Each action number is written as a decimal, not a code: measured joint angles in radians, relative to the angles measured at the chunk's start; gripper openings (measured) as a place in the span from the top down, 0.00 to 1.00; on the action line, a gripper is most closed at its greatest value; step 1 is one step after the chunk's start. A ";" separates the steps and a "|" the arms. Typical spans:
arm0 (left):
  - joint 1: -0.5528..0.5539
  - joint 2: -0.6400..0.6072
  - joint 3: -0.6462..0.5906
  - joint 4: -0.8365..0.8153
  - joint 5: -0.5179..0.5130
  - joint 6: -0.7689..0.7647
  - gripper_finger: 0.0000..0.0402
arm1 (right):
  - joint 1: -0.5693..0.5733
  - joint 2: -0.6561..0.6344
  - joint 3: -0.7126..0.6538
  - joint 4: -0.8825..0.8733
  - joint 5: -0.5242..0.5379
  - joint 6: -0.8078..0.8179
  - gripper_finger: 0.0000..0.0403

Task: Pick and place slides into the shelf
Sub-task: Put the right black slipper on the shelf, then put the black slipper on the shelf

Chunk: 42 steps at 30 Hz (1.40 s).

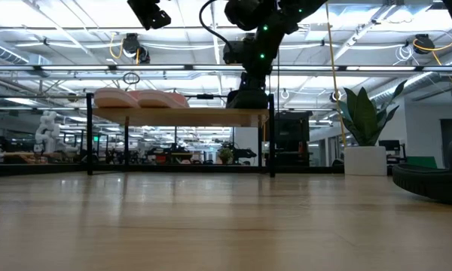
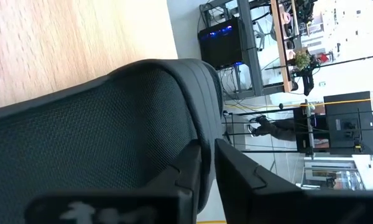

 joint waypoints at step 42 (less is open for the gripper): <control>0.000 0.000 0.000 0.000 0.002 -0.001 0.79 | 0.047 0.000 0.000 0.023 -0.002 -0.055 0.55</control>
